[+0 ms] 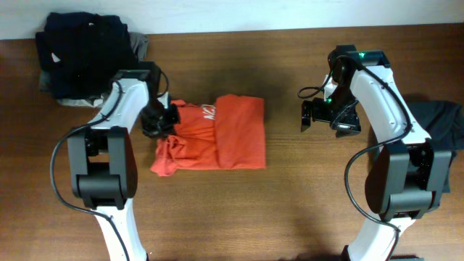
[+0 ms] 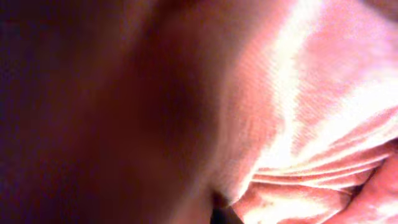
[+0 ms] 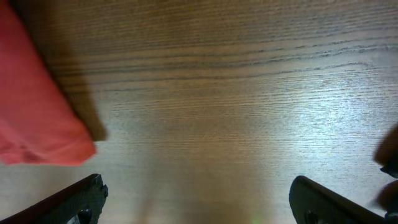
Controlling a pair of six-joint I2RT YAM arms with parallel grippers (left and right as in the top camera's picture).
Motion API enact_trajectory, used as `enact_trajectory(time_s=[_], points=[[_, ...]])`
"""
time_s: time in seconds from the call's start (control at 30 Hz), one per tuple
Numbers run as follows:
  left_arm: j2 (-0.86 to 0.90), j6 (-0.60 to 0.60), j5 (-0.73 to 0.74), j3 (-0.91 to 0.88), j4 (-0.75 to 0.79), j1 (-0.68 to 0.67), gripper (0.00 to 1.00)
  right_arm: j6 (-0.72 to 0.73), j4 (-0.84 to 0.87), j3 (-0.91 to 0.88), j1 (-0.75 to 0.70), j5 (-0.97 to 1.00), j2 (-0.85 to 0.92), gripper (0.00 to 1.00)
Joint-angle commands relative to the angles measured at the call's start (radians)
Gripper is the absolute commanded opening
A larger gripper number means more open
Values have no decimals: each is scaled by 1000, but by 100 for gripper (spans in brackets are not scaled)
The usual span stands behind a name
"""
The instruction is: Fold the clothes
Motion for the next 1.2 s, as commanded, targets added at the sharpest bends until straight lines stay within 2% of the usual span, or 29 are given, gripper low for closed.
enact_trajectory(time_s=[0.0,0.37,0.9,0.93,1.0,1.03,1.07,1.1,1.17], points=[[6,29,-122,92,-35,6,0,8,4,13,-5,12,-19,99],[6,35,-137,352,-158,-73,1,8,8,13,-4,12,-19,99],[7,35,-179,362,-85,-427,1,8,16,13,-3,12,-19,99],[7,35,-187,362,-86,-446,5,8,15,13,-3,12,-19,99],[7,35,-228,362,-91,-480,44,8,14,13,-3,12,-19,99],[7,35,-258,362,-92,-494,56,8,15,13,-3,12,-19,99],[7,35,-293,362,-94,-506,80,8,14,13,-4,12,-19,99],[7,35,-319,362,-97,-513,99,8,14,13,-3,12,-19,99],[7,35,-361,362,-102,-521,99,8,14,13,-3,12,-19,99]])
